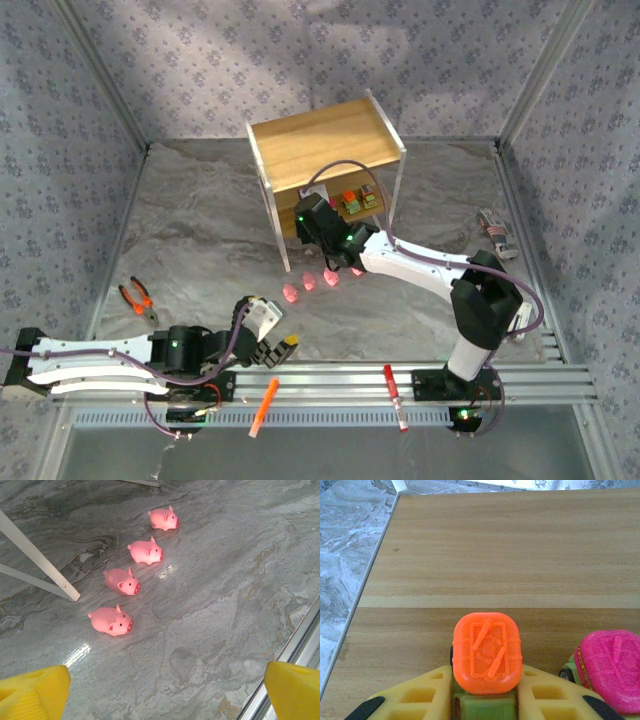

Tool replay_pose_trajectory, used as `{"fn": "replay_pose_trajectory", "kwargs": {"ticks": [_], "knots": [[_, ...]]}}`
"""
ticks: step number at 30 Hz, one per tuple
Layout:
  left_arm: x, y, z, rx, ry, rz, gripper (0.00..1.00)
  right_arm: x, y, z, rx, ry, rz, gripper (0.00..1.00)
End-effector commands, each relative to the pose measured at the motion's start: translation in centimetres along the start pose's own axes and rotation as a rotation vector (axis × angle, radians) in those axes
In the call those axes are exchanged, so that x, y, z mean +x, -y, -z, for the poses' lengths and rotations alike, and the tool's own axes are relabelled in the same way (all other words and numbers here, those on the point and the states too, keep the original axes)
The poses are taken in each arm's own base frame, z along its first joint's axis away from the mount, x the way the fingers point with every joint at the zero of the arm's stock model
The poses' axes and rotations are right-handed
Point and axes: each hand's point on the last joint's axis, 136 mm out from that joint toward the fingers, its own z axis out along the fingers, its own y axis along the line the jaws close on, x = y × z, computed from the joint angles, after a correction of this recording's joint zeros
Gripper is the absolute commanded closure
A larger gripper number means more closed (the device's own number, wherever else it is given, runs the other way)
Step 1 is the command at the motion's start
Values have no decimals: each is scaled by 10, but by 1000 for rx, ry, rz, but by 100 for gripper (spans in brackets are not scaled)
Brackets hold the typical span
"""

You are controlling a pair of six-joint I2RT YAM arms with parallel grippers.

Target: Place and organize the plastic toys onto the shelf

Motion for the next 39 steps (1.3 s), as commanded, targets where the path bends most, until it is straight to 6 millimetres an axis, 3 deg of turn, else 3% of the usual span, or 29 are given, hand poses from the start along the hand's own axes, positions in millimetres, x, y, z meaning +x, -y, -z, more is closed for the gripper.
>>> {"fn": "replay_pose_trajectory", "kwargs": {"ticks": [1,22,39], "knots": [[0,-2,1,-9,9,3,1,-8,-1,0,3,5,20,68],[0,-2,1,-10,8,3,1,-11,-2,6,-4,16,25,58],[0,-2,1,-12,8,4,1,-21,-1,28,-4,61,23,55]]}}
